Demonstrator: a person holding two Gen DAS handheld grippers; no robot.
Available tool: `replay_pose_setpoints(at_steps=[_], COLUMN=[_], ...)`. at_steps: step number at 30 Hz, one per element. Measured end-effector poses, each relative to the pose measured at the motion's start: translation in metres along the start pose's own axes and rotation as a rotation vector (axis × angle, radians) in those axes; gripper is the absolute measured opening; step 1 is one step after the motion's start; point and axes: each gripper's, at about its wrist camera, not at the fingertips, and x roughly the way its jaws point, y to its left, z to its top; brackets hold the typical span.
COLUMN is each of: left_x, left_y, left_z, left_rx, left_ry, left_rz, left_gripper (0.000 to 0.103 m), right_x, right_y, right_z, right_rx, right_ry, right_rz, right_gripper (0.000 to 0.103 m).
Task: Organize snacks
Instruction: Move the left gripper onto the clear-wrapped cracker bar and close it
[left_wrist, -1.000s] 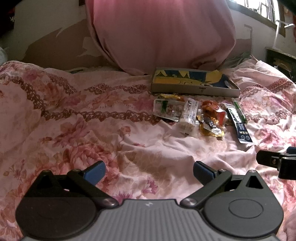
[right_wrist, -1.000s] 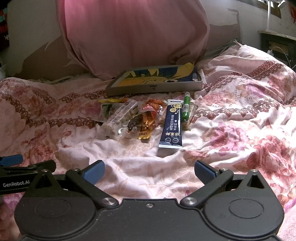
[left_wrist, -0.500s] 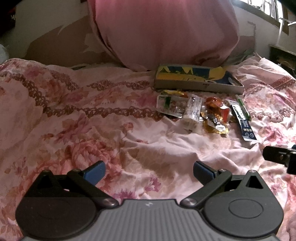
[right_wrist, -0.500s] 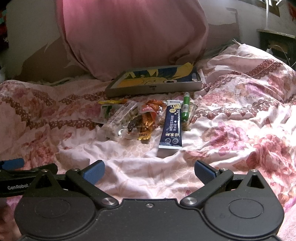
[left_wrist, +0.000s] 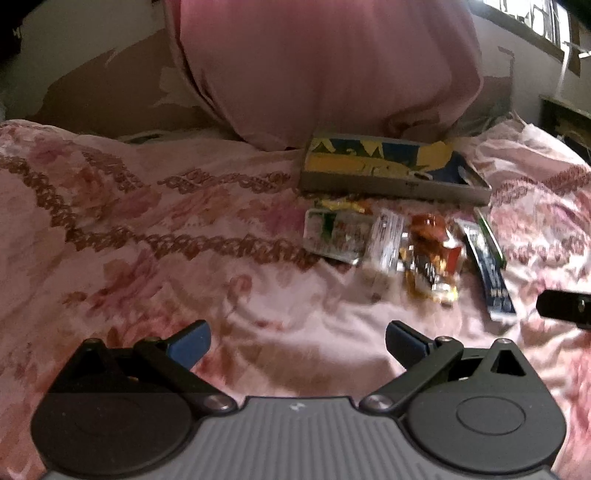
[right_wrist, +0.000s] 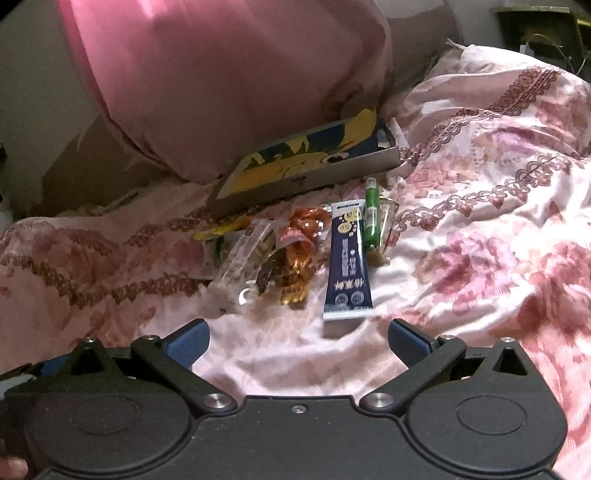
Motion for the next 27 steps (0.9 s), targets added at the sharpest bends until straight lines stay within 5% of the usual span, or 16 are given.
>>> replay_pose_setpoints(at_steps=[12, 21, 27], left_x=[0.056, 0.107, 0.134], left_y=[-0.023, -0.03, -0.043], left_z=[0.046, 0.076, 0.088], left_rx=[0.087, 0.147, 0.216], left_ry=[0.042, 0.079, 0.12], left_rz=[-0.063, -0.097, -0.201], left_gripper=[0.103, 0.103, 0.103], right_x=[0.045, 0.084, 0.109], right_y=[-0.02, -0.002, 0.007], right_z=[0.041, 0.042, 0.039], right_rx=[-0.129, -0.322, -0.313], right_ry=[-0.01, -0.01, 0.042], right_rz=[0.023, 0.18, 0.217], right_gripper=[0.103, 0.103, 0.103])
